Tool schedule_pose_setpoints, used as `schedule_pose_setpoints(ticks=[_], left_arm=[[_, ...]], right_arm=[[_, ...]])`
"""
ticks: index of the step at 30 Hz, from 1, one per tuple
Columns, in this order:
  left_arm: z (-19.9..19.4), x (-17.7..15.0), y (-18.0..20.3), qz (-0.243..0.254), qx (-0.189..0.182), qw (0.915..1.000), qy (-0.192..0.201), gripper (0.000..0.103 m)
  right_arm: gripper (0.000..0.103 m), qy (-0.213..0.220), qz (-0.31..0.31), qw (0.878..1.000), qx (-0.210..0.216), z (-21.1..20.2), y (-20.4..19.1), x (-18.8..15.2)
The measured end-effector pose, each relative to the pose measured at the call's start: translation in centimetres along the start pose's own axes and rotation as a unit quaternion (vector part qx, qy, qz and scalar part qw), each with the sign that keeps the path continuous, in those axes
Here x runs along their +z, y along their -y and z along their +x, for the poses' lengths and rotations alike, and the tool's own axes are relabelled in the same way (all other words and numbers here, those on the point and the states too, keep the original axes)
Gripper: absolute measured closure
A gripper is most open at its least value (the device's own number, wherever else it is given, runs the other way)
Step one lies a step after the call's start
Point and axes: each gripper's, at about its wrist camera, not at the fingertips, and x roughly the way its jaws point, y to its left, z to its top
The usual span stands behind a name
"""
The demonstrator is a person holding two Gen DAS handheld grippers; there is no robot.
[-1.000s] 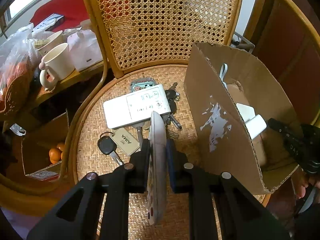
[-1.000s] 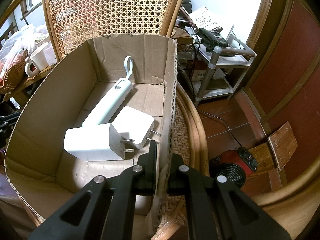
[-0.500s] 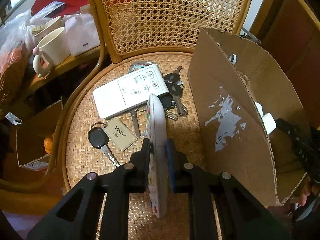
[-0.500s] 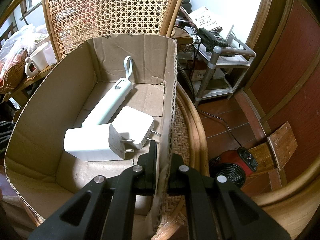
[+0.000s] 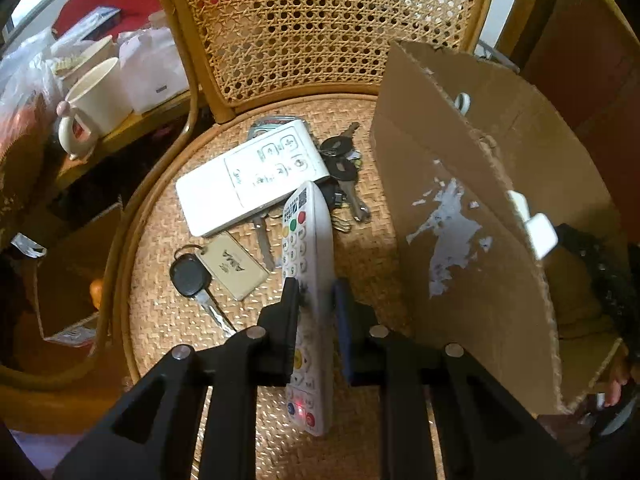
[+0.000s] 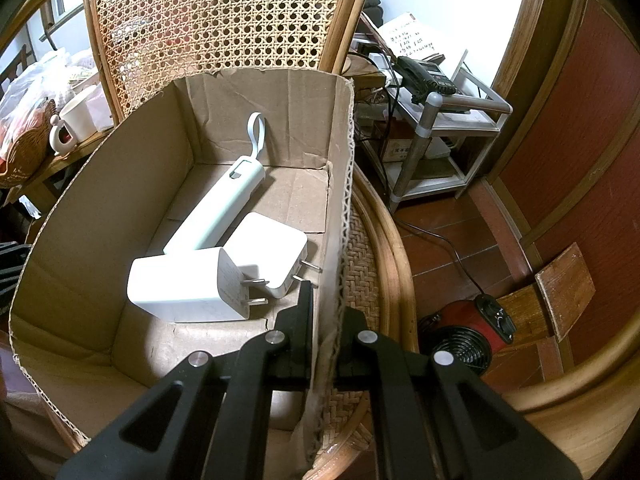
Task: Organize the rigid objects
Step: 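Carry the TV remote into the cardboard box and release it upright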
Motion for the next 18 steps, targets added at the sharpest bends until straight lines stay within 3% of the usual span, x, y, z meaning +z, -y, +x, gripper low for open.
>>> schedule_pose_setpoints(ticks=[6, 12, 15, 18], left_arm=[[-3.8, -0.1, -0.9, -0.018, -0.013, 0.9983, 0.054, 0.089], [-10.4, -0.1, -0.6, -0.028, -0.010, 0.9842, 0.175, 0.091], [-11.4, 0.2, -0.2, -0.030, -0.048, 0.9813, 0.184, 0.092], [-11.6, 0.5, 0.7, -0.026, -0.060, 0.9793, 0.192, 0.092]], right_arm=[[0.095, 0.000, 0.000, 1.000, -0.001, 0.0, 0.0, 0.0], [0.095, 0.000, 0.000, 1.000, -0.001, 0.0, 0.0, -0.1], [0.095, 0.001, 0.000, 1.000, -0.001, -0.1, 0.0, -0.1], [0.095, 0.002, 0.001, 1.000, 0.000, -0.1, 0.1, 0.0]])
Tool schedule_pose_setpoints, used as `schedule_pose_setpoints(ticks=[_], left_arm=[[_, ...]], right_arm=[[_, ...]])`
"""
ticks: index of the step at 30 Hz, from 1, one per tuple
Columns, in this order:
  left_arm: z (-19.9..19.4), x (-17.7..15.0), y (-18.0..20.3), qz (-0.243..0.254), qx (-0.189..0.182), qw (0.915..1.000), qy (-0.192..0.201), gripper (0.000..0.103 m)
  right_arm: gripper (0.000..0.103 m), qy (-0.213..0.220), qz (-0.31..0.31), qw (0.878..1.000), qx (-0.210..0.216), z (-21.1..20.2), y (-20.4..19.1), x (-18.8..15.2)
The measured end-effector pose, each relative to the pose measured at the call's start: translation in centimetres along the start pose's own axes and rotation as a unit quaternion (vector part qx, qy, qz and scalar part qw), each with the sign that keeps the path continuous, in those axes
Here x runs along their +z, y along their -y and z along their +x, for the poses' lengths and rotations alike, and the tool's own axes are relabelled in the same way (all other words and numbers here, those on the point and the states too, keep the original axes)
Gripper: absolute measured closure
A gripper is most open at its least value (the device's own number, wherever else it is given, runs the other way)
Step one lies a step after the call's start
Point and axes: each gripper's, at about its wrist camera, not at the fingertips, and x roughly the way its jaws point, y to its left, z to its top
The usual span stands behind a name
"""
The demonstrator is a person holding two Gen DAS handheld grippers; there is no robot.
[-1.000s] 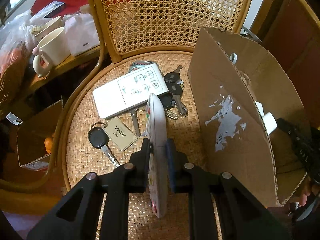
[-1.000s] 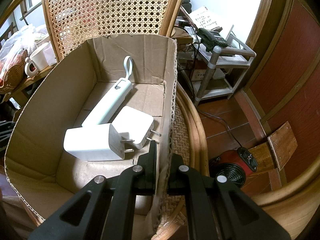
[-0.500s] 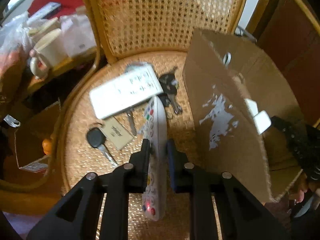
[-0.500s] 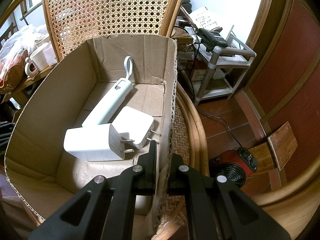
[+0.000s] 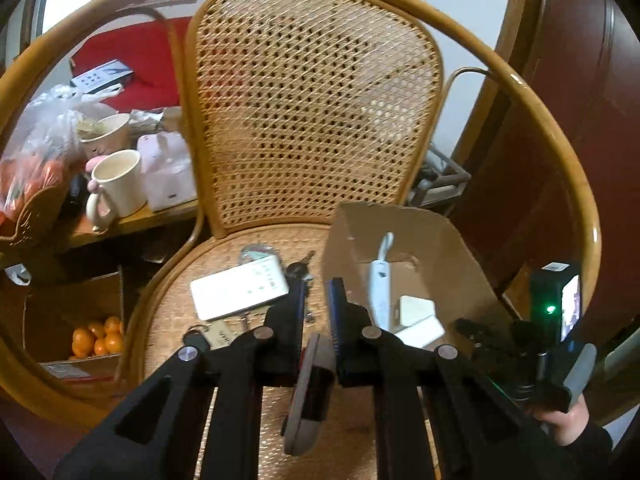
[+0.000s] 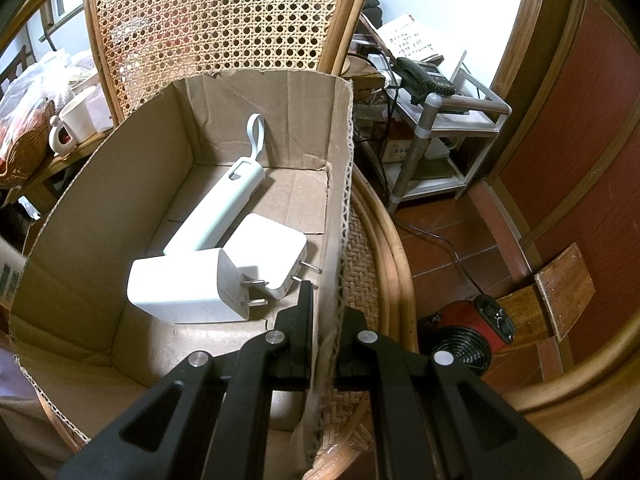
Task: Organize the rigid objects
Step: 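Carry the TV remote into the cardboard box and release it upright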
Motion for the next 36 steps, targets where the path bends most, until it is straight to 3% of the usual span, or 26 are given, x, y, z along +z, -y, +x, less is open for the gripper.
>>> schedule_pose_setpoints(ticks=[6, 9, 22, 29, 36], left_arm=[[-1.1, 0.9, 3.2, 0.022, -0.044, 0.9982, 0.034, 0.092], [-1.7, 1.5, 4.4, 0.031, -0.039, 0.9971, 0.058, 0.092], [-5.4, 3.1, 6.5, 0.031, -0.085, 0.9895, 0.113, 0.092], [0.6, 2.9, 7.9, 0.027, -0.103, 0.9943, 0.010, 0.092], [6.7, 2.8, 8.2, 0.016, -0.110, 0.9908, -0.077, 0.091]], right_arm=[[0.095, 0.000, 0.000, 1.000, -0.001, -0.1, 0.1, 0.0], [0.095, 0.000, -0.001, 1.000, -0.003, -0.1, 0.2, 0.1], [0.095, 0.001, -0.002, 1.000, -0.004, -0.1, 0.2, 0.1], [0.095, 0.001, -0.002, 1.000, -0.003, -0.1, 0.3, 0.1], [0.095, 0.001, -0.001, 1.000, -0.001, -0.1, 0.4, 0.1]])
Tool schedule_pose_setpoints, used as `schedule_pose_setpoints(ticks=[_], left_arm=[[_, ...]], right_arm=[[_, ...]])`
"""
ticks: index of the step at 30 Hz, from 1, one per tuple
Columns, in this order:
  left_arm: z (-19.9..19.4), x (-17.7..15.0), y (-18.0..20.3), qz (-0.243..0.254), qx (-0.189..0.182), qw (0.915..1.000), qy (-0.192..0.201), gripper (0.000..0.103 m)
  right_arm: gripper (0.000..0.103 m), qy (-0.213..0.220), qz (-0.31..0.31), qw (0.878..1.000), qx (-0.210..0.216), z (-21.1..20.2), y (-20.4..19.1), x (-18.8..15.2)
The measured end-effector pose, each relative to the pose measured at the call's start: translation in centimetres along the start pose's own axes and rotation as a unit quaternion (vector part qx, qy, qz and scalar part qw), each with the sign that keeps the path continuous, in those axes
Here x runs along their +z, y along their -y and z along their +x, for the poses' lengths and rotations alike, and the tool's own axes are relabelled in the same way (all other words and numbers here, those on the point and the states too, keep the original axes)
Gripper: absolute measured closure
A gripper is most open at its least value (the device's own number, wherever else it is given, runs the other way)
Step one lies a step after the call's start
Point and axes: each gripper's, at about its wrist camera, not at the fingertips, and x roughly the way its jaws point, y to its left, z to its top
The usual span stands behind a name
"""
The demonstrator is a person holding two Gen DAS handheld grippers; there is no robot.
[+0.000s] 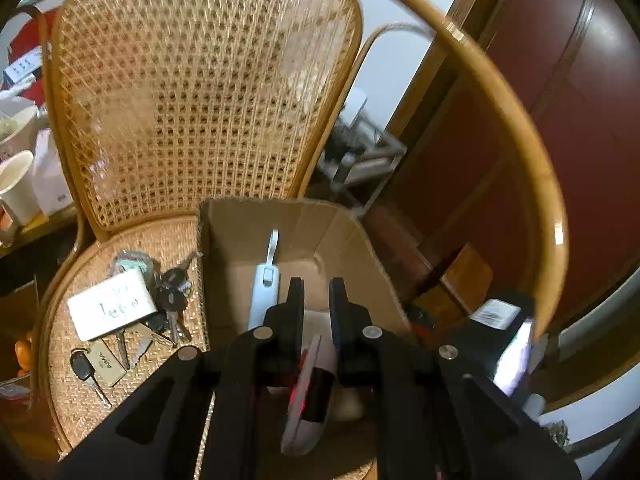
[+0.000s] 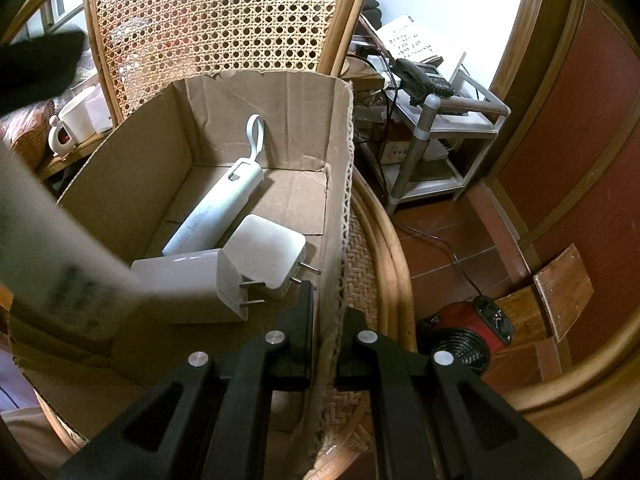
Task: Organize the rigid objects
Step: 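Carry the TV remote into the cardboard box and release it upright, then move the left gripper back over the keys and AIMA tag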
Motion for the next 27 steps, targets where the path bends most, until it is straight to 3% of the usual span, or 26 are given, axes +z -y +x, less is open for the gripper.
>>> schedule_pose_setpoints(ticks=[3, 4, 6, 8, 10, 13, 15, 27], left_arm=[[1.8, 0.1, -0.1, 0.005, 0.023, 0.9997, -0.010, 0.090], [1.9, 0.2, -0.1, 0.005, 0.028, 0.9996, -0.006, 0.085], [2.0, 0.3, -0.5, -0.010, 0.013, 0.9999, 0.004, 0.082], [1.7, 0.4, -0.8, -0.020, 0.013, 0.9995, 0.018, 0.072], [1.2, 0.6, -0.7, -0.011, 0.039, 0.9988, 0.027, 0.036], [0.6, 0.7, -0.3, 0.008, 0.094, 0.9941, 0.053, 0.015], [0.3, 0.8, -0.2, 0.015, 0.108, 0.9921, 0.063, 0.006], [-3.9, -0.1, -2.4, 0.035, 0.177, 0.9784, 0.101, 0.002]], right_arm=[[0.095, 0.000, 0.000, 1.000, 0.001, -0.1, 0.0, -0.1], [0.095, 0.000, 0.000, 1.000, 0.002, 0.0, 0.0, -0.1], [0.095, 0.000, 0.001, 1.000, 0.003, -0.1, 0.1, -0.1], [0.095, 0.000, 0.001, 1.000, 0.004, -0.1, 0.0, -0.2], [0.095, 0.000, 0.001, 1.000, 0.005, -0.1, 0.1, -0.2], [0.095, 0.001, 0.002, 1.000, 0.004, -0.2, 0.1, -0.2], [0.095, 0.002, 0.003, 1.000, 0.003, -0.3, 0.1, -0.2], [0.095, 0.003, 0.003, 1.000, 0.002, -0.2, -0.1, -0.1]])
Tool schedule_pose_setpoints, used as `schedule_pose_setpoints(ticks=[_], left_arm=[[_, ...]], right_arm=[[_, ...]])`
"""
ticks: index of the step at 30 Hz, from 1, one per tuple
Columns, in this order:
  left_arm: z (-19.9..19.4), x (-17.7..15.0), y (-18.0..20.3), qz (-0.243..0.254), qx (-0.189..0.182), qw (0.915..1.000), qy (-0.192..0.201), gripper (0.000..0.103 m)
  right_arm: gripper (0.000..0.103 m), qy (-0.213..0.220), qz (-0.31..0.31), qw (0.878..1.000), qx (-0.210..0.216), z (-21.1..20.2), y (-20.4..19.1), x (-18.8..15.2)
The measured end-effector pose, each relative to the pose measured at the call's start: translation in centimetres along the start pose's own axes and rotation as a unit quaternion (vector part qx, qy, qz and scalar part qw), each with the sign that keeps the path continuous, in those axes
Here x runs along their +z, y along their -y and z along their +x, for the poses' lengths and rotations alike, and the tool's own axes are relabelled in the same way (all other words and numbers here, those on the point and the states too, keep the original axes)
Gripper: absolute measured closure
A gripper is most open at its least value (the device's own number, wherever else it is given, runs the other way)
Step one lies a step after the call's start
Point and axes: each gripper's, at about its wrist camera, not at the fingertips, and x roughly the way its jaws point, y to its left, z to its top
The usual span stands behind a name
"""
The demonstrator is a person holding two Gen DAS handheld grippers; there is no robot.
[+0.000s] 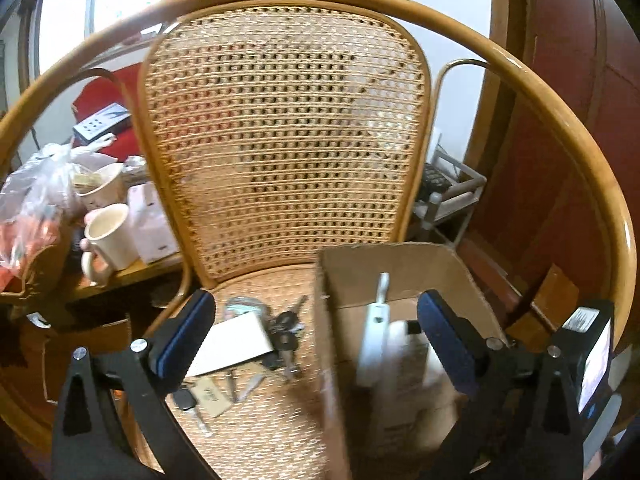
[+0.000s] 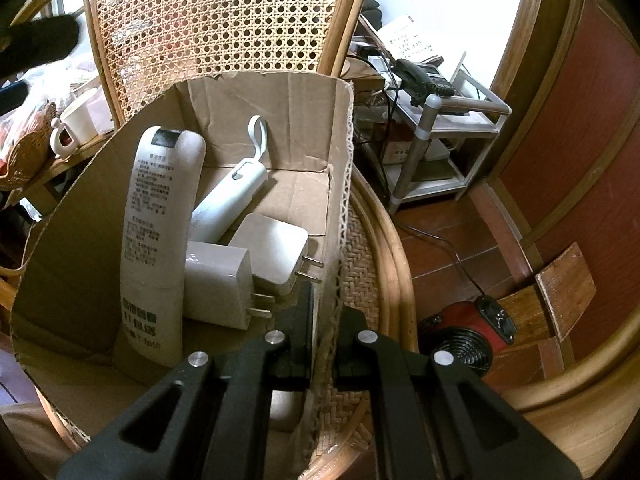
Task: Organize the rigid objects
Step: 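Move the left gripper back over the keys and AIMA tag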
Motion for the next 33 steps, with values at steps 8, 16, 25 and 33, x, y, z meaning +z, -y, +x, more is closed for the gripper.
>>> schedule_pose_setpoints(ticks=[8, 16, 25, 33], left_arm=[[0.1, -1.7, -4.3, 0.004, 0.047, 0.9986, -0.026, 0.001], [3.3, -3.7, -9.0, -0.006, 0.087, 0.9916, -0.096, 0.001], [7.4, -6.8, -12.4, -0.020, 0.097, 0.9762, -0.193, 0.001], [11.3, -8.6, -12.5, 0.000, 0.089, 0.9666, -0.240, 0.001]], right_arm=[[0.095, 0.000, 0.000, 1.000, 0.000, 0.0, 0.0, 0.0], [0.095, 0.000, 0.000, 1.000, 0.000, 0.0, 0.0, 0.0], [0.095, 0.000, 0.000, 1.000, 0.000, 0.0, 0.0, 0.0], [0.095, 0.000, 0.000, 1.000, 0.001, 0.0, 0.0, 0.0]])
